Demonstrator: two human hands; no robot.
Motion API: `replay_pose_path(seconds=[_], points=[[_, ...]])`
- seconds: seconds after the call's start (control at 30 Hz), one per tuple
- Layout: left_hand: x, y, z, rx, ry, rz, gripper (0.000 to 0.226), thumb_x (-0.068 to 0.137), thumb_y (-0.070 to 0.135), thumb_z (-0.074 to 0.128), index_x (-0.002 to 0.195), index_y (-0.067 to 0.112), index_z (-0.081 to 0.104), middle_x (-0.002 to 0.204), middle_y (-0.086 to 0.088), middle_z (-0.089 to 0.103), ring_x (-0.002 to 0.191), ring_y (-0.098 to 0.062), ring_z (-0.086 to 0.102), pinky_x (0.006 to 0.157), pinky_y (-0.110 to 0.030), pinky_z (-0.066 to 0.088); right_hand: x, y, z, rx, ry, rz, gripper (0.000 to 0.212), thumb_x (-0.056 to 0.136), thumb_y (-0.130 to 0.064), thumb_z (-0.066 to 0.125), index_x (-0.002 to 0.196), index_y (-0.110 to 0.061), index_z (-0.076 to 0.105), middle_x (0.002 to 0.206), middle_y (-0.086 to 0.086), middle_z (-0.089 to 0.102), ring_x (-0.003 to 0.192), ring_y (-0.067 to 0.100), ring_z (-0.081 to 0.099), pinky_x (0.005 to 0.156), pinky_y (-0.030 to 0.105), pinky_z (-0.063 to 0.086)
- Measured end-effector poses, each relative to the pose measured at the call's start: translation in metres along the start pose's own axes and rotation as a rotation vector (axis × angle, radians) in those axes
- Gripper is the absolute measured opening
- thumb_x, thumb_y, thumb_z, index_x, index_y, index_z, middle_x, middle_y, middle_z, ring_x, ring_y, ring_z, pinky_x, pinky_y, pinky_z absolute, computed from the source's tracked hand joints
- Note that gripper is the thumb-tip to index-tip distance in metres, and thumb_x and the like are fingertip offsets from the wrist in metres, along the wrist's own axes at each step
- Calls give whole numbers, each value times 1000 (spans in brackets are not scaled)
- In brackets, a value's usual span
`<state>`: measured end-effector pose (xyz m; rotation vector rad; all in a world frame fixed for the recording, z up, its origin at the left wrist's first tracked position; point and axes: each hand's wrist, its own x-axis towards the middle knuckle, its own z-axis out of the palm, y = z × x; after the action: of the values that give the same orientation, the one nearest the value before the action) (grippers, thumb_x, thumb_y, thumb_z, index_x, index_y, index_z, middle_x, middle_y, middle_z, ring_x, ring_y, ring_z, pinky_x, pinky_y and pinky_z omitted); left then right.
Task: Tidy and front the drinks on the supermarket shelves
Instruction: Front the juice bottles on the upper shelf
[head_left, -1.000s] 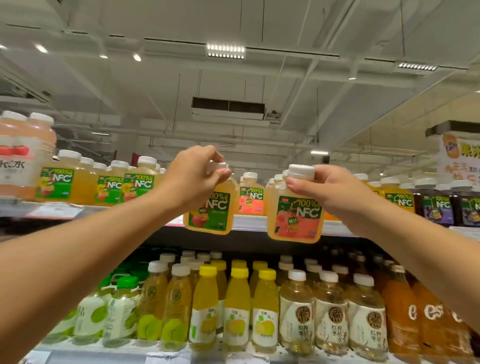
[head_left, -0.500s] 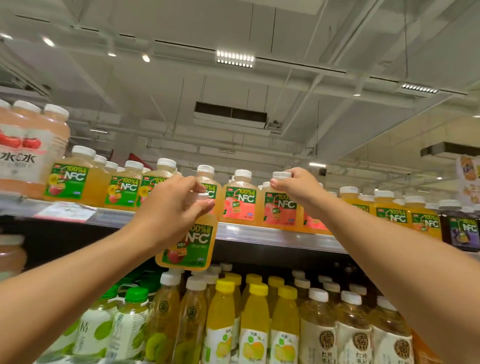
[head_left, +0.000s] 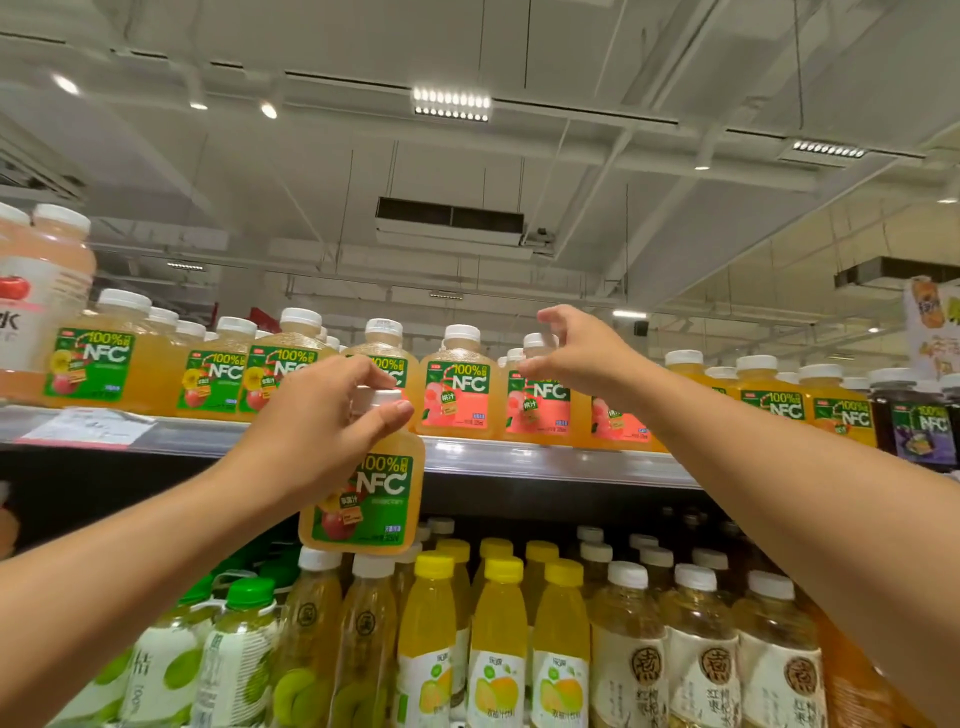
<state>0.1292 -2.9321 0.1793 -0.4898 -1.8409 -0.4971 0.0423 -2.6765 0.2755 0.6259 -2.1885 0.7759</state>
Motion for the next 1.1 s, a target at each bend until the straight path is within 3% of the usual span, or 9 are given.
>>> replay_pose_path(seconds=[0.17,0.43,0.53,0.6,0.67,0.77,0.9,1.03,1.1], points=[[0,4,0,8,-20,-5,24,83,47,61,97,27,60,90,15,58,76,3,54,58,-16,38,-13,2,6,-562,-132,-150,119,62,-46,88,155,-23,17,159,3,22,142,31,25,113,45,29],[1,8,-2,9,-6,-44,22,84,44,63,97,26,62,87,14,58,76,0,55,58,-21,41,-18,12,22,-683,-129,-111,90,81,-35,76,152,-24,22,164,10,-5,139,38,32,111,49,27],[1,15,-1,15,-10,-61,22,84,42,64,96,24,63,88,10,60,77,0,55,58,-22,41,-40,0,25,-538,-31,-165,69,89,-39,65,149,-24,34,164,10,4,146,30,19,117,49,22],[2,23,0,-7,-9,-86,23,84,42,65,96,23,64,88,9,61,77,-1,56,58,-22,42,-66,-13,31,-301,14,-263,55,91,-40,60,142,-22,46,158,7,29,142,23,28,115,48,28],[1,32,4,-19,-1,-102,24,81,42,68,95,23,65,83,12,61,75,0,56,56,-21,39,-98,-26,41,7,-129,-267,60,85,-49,61,139,-26,48,142,-3,50,127,13,46,103,38,43],[-2,48,10,-90,-5,-181,21,78,42,72,89,24,67,75,13,63,70,-3,60,55,-24,41,-132,-34,55,220,-321,-187,76,74,-61,69,139,-36,38,130,-12,57,114,6,55,88,25,48],[-11,66,13,-202,-10,-286,22,74,38,77,90,26,68,75,4,61,72,-12,61,58,-28,46,-142,-34,59,320,-303,-133,77,68,-48,81,135,-31,46,122,-7,64,107,11,63,89,39,56],[-28,72,1,-203,-72,-218,25,70,44,76,91,33,66,59,13,53,58,0,51,50,-16,36,-149,-42,65,408,-356,-81,71,63,-31,88,127,-30,58,119,-4,67,111,18,62,93,44,54],[-35,65,-17,-230,-133,-183,34,70,56,67,97,37,64,65,20,61,62,5,56,52,-12,40,-152,-51,71,430,-354,-64,68,61,-24,91,122,-27,62,112,-3,70,106,18,66,91,44,55]])
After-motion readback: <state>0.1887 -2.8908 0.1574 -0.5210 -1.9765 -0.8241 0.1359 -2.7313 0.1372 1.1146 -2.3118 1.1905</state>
